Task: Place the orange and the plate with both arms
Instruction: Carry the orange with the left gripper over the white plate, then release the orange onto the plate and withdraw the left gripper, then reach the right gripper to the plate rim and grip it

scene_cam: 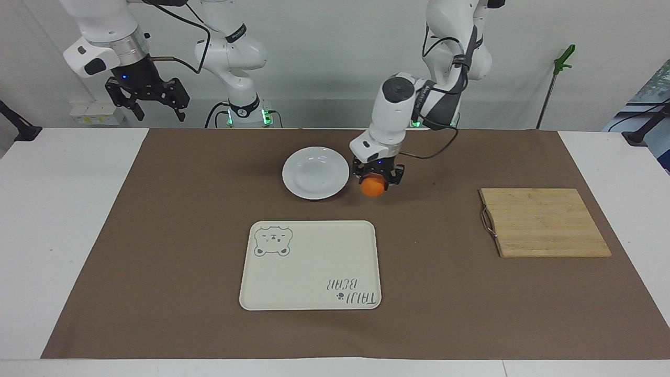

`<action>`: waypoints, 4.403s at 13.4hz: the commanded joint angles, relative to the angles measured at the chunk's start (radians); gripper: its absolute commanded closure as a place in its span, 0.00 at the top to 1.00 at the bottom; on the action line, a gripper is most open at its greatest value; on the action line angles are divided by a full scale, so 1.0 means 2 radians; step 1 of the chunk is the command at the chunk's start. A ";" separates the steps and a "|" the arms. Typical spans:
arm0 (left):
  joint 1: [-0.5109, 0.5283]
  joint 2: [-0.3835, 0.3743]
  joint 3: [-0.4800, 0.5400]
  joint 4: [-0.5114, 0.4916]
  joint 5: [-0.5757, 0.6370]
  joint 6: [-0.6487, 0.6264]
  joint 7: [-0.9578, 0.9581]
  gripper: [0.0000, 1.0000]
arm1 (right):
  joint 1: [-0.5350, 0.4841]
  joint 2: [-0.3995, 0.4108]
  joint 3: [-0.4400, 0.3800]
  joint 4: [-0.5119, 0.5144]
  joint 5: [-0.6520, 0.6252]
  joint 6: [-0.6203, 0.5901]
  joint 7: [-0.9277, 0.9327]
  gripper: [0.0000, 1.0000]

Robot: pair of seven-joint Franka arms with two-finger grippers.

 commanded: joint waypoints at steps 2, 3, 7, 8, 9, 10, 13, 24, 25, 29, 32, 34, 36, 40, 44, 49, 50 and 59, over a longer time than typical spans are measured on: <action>-0.035 0.001 0.011 -0.011 -0.014 0.021 -0.022 0.00 | -0.003 -0.003 0.002 -0.004 0.004 0.004 -0.002 1.00; -0.036 0.003 0.011 -0.011 -0.015 0.025 -0.022 0.00 | -0.004 -0.003 0.002 -0.004 0.004 0.004 -0.002 1.00; -0.057 0.027 0.011 -0.014 -0.018 0.052 -0.026 0.00 | -0.003 -0.003 0.002 -0.004 0.004 0.004 -0.002 1.00; -0.069 0.041 0.011 -0.014 -0.018 0.059 -0.027 0.00 | -0.003 -0.003 0.002 -0.004 0.004 0.004 -0.002 1.00; -0.076 0.051 0.011 -0.014 -0.018 0.066 -0.036 0.00 | -0.004 -0.003 0.002 -0.004 0.005 0.004 -0.002 1.00; -0.077 0.054 0.011 -0.011 -0.018 0.067 -0.044 0.01 | -0.003 -0.003 0.002 -0.004 0.004 0.004 -0.002 1.00; -0.077 0.055 0.011 -0.011 -0.018 0.064 -0.042 0.36 | -0.003 -0.003 0.002 -0.004 0.005 0.004 -0.002 1.00; -0.041 0.004 0.016 -0.007 -0.018 -0.028 -0.026 1.00 | -0.003 -0.003 0.002 -0.004 0.004 0.004 -0.002 1.00; -0.026 -0.007 0.016 -0.005 -0.015 -0.060 -0.023 1.00 | -0.004 -0.003 0.002 -0.004 0.004 0.004 -0.002 1.00; 0.050 -0.046 0.019 -0.006 -0.010 -0.117 0.047 1.00 | -0.003 -0.003 0.002 -0.004 0.005 0.004 -0.002 1.00; 0.123 -0.069 0.019 -0.006 0.023 -0.133 0.096 1.00 | -0.004 -0.003 0.002 -0.004 0.004 0.004 -0.002 1.00; 0.169 -0.075 0.020 -0.002 0.033 -0.133 0.147 1.00 | -0.003 -0.003 0.002 -0.004 0.004 0.004 -0.002 1.00; 0.220 -0.079 0.020 0.015 0.039 -0.144 0.195 1.00 | -0.004 -0.003 0.002 -0.004 0.002 0.001 -0.001 1.00; 0.304 -0.074 0.020 0.116 0.072 -0.251 0.295 1.00 | -0.003 -0.004 0.001 -0.004 0.005 -0.002 -0.003 1.00; 0.337 -0.072 0.022 0.217 0.072 -0.347 0.303 1.00 | -0.001 -0.007 0.001 -0.006 0.008 0.016 -0.028 1.00; 0.357 -0.037 0.025 0.294 0.071 -0.402 0.309 1.00 | 0.001 -0.002 0.001 -0.053 0.078 0.072 -0.023 1.00; 0.360 -0.036 0.024 0.295 0.071 -0.404 0.310 1.00 | 0.001 0.000 0.001 -0.065 0.106 0.079 -0.023 1.00; 0.355 -0.102 0.019 0.201 0.071 -0.403 0.324 1.00 | 0.023 0.009 0.004 -0.219 0.238 0.192 -0.105 1.00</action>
